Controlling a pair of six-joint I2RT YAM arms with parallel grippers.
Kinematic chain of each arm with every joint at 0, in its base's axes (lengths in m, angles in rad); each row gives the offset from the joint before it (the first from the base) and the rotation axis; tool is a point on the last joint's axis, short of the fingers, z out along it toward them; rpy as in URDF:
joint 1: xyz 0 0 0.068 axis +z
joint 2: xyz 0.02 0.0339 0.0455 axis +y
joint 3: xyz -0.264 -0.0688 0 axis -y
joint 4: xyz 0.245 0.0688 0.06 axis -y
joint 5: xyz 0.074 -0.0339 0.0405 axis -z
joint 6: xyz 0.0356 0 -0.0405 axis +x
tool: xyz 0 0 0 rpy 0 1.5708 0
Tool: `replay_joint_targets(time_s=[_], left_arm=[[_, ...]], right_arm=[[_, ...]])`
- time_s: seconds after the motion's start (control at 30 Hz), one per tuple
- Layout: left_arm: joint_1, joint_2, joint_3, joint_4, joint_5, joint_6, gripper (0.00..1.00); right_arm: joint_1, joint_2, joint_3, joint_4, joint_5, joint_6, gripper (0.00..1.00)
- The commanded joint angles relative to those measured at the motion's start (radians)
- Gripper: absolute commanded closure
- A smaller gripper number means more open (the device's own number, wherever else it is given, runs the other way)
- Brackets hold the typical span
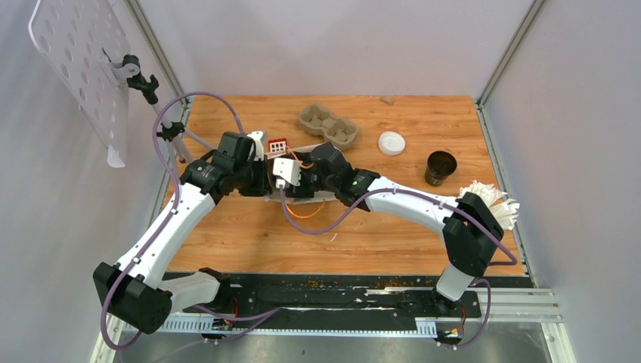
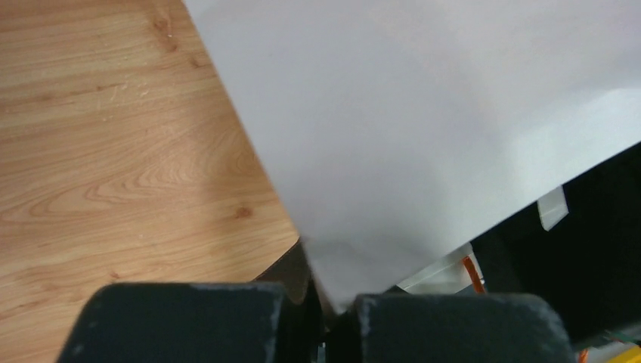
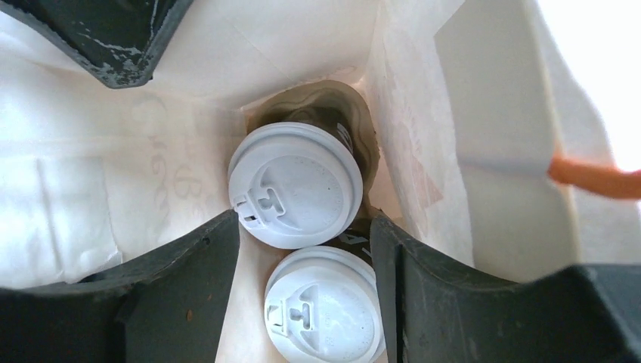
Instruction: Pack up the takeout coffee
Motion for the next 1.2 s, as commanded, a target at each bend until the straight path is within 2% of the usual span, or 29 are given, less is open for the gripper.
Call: replay_joint_targets(time_s=[0.0,0.23,0.37,0.43,0.6,0.67,0.83,1.03,1.17], left_arm=[[-0.004,-0.013,0.036,0.026,0.035,-0.006,1.00],[-0.004,-0.018,0.039,0.064,0.138,-0.033,1.00],[-0.004,-0.014,0.039,0.054,0.185,-0.043,1.00],[-0.004,-0.017,0.048,0.022,0.204,-0.043,0.97],[-0.004,-0.055,0.036,0.002,0.208,-0.048,0.94],[-0.004,-0.055,0.036,0.001,0.222,-0.051,0.94],[-0.004,-0.044,0.046,0.030,0.274,-0.091,0.95],[-0.003,-0.037,0.070,0.021,0.259,-0.087,0.94],[-0.004,-0.022,0.081,0.017,0.250,-0.083,0.95]], right_arm=[[0.003,-0.076,0.088,-0.176,-0.003,0.117,0.35],[0.004,-0.123,0.173,-0.405,0.033,0.237,0.34],[0.005,-0.180,0.147,-0.433,0.023,0.254,0.35],[0.007,-0.201,0.132,-0.435,0.019,0.265,0.35],[0.009,-0.195,0.169,-0.481,0.039,0.316,0.37],[0.009,-0.171,0.217,-0.532,0.041,0.352,0.35],[0.009,-0.091,0.389,-0.795,-0.025,0.433,0.32],[0.010,-0.141,0.405,-0.835,-0.056,0.533,0.31],[0.009,-0.132,0.491,-0.913,-0.077,0.572,0.29]])
